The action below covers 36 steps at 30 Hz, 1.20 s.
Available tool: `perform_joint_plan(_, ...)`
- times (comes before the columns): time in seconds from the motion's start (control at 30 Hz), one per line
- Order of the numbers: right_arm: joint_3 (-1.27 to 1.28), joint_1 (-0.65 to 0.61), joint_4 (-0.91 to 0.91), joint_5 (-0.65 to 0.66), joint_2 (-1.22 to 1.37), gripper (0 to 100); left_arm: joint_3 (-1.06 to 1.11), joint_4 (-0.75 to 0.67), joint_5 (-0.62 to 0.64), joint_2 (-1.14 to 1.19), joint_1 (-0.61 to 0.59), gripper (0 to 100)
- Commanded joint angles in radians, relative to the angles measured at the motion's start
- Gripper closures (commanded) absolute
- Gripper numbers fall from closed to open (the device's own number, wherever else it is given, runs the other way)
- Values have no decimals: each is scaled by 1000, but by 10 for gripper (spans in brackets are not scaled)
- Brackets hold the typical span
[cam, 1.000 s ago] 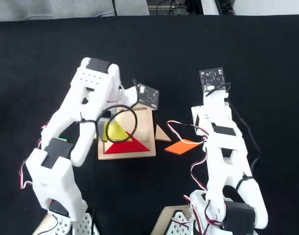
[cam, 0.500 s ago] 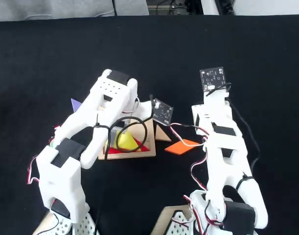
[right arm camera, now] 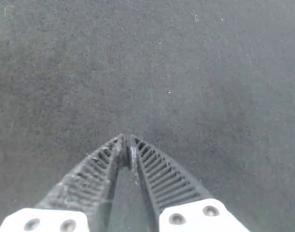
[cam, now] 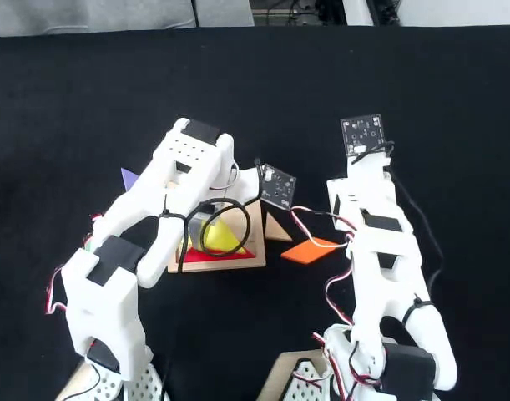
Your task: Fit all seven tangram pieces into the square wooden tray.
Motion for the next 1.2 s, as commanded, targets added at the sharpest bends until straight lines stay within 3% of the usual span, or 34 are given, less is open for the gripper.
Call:
perform_joint_plan(0.0, -15, 9, -21, -9, 4, 987, -28, -8, 41, -21, -16, 651)
perform_joint_plan(0.27, -15, 9, -21, -9, 4, 987, -39, 5, 31, -28, -74, 651)
perform_joint_plan(0.43, -15, 9, -21, -9, 4, 987, -64, 224, 44, -152, -173, 662)
perform_joint_plan(0.5, -15, 9, -21, -9, 4, 987, -56, 308, 101, -226, -191, 716)
perform_joint_plan(0.57, -16, 9, -21, -9, 4, 987, -45, 348, 247, -287, -197, 779)
perform_joint_plan(0.73, -15, 9, -21, -9, 4, 987, 120, 275, 611, -342, -165, 909)
perform_joint_plan(0.83, -13, 9, -17, -9, 4, 987, 292, 152, 671, -350, -139, 973)
perform_joint_plan(1.0, 1, 9, -21, -9, 4, 987, 475, -46, 786, -353, -113, 964)
perform_joint_plan(1.17, 1, 8, -21, -9, 4, 987, 490, -29, 792, -353, -114, 964)
